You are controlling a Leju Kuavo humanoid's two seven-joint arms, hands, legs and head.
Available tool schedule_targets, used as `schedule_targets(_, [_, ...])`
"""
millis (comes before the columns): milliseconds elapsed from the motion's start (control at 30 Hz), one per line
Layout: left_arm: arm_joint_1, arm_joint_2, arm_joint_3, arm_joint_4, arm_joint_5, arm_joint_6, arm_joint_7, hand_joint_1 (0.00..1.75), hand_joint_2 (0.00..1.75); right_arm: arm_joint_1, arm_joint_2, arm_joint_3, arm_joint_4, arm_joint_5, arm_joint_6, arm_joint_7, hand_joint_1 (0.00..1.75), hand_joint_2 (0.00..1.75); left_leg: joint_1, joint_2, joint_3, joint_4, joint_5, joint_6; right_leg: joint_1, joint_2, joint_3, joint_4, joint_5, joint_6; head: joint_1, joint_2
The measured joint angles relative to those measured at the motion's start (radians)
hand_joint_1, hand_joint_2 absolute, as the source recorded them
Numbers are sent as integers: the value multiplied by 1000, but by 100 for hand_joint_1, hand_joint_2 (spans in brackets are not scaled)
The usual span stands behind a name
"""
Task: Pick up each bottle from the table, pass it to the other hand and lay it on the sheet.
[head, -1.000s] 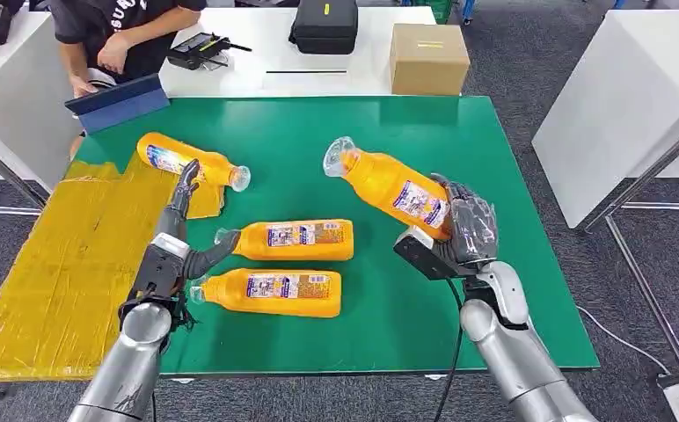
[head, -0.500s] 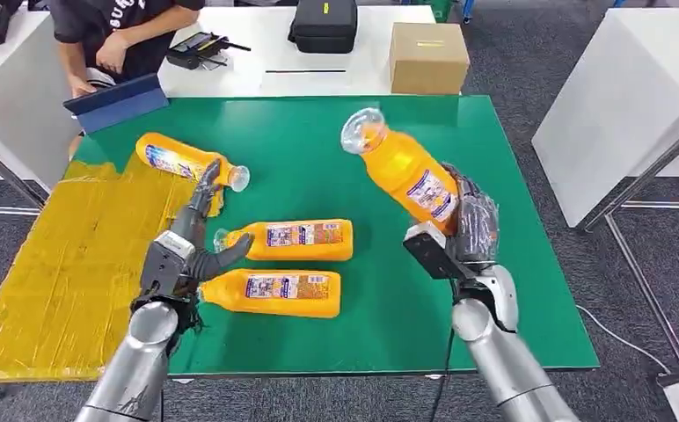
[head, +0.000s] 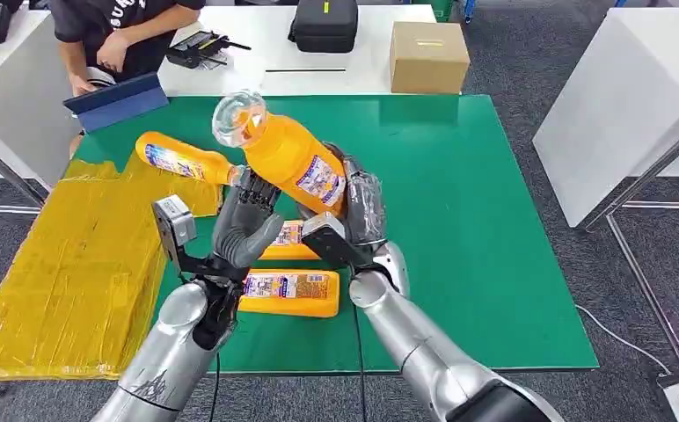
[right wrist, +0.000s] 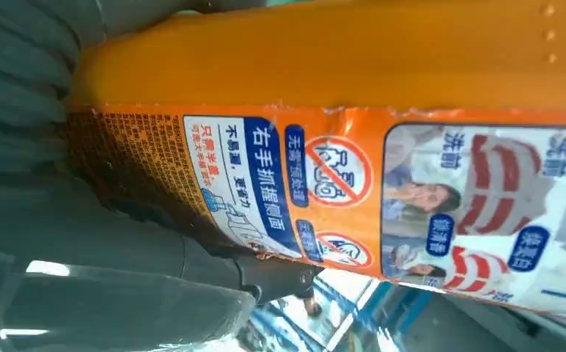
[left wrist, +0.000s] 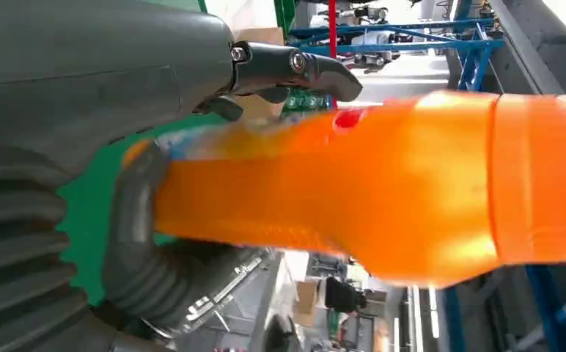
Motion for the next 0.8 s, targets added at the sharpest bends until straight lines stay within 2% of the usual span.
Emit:
schedule_targets(300, [-14, 0, -2, 12, 32, 5, 0, 0, 175, -59, 24, 117, 76, -97, 8, 56, 175, 175, -1, 0, -1, 0, 0, 0, 0, 0, 0, 0, 0, 0, 0, 0])
schedule_targets(467, [-15, 1, 2, 13, 37, 31, 0, 0, 175, -73, 25, 249, 86, -177, -8, 129, 175, 175, -1, 0, -1, 0, 0, 0, 0, 0, -1, 0, 0, 0, 0, 0])
schedule_targets(800, [-15, 3, 18, 30, 35, 66, -3, 0, 175, -90, 21, 381, 116, -207, -13, 167, 175, 175, -1, 0, -1, 0, 0, 0, 0, 0, -1, 0, 0, 0, 0, 0])
